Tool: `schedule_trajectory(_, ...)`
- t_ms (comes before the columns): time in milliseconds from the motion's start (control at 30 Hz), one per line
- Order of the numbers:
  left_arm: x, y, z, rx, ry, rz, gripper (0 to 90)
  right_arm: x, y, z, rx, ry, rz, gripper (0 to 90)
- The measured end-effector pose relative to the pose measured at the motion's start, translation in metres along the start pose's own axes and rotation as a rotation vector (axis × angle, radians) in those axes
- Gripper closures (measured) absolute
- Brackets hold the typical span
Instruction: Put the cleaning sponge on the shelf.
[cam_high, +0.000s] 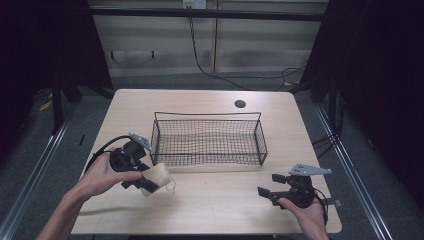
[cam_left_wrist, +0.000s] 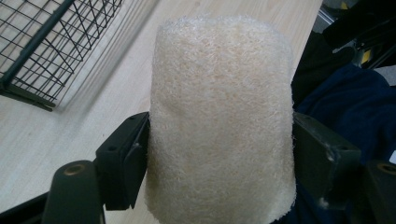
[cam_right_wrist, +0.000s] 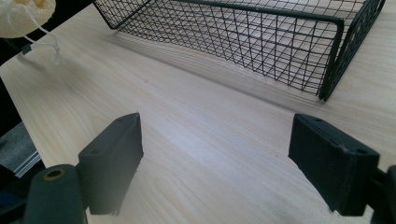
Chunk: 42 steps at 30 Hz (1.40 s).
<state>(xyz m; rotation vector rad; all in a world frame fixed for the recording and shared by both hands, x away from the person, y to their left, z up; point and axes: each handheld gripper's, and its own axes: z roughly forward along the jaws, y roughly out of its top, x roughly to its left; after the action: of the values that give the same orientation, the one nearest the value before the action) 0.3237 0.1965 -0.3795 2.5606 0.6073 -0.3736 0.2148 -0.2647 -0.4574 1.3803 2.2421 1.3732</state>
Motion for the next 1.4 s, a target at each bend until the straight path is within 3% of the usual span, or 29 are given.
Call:
schedule_trajectory(133, -0.001, 0.005, -0.004, -0.003, -0.01, 0.019, 25.9, 0.0, 0.0, 0.0, -0.002, 0.0, -0.004, 17.2)
schedule_trajectory(367, 0.001, 0.01, -0.007, 0.004, -0.01, 0.003, 25.9, 0.0, 0.0, 0.0, -0.001, 0.003, -0.003, 17.2)
schedule_trajectory(600, 0.001, 0.014, -0.016, -0.011, -0.006, 0.005, 25.9, 0.001, 0.0, 0.0, -0.001, 0.003, -0.003, 17.2)
schedule_trajectory(667, 0.001, 0.016, -0.018, 0.004, -0.012, 0.02, 25.9, 0.001, 0.0, 0.0, -0.003, 0.003, -0.006, 17.2)
schedule_trajectory(1167, 0.008, 0.027, -0.03, -0.039, -0.014, -0.046, 26.0, 0.001, 0.0, 0.0, -0.001, 0.003, -0.003, 17.2)
schedule_trajectory(1200, 0.01, 0.028, -0.033, -0.025, -0.011, -0.031, 25.9, 0.001, 0.0, 0.0, -0.002, 0.005, -0.005, 17.2)
schedule_trajectory(1400, 0.011, 0.034, -0.036, -0.034, -0.011, -0.052, 25.9, 0.001, 0.0, 0.0, -0.002, 0.004, -0.004, 17.3)
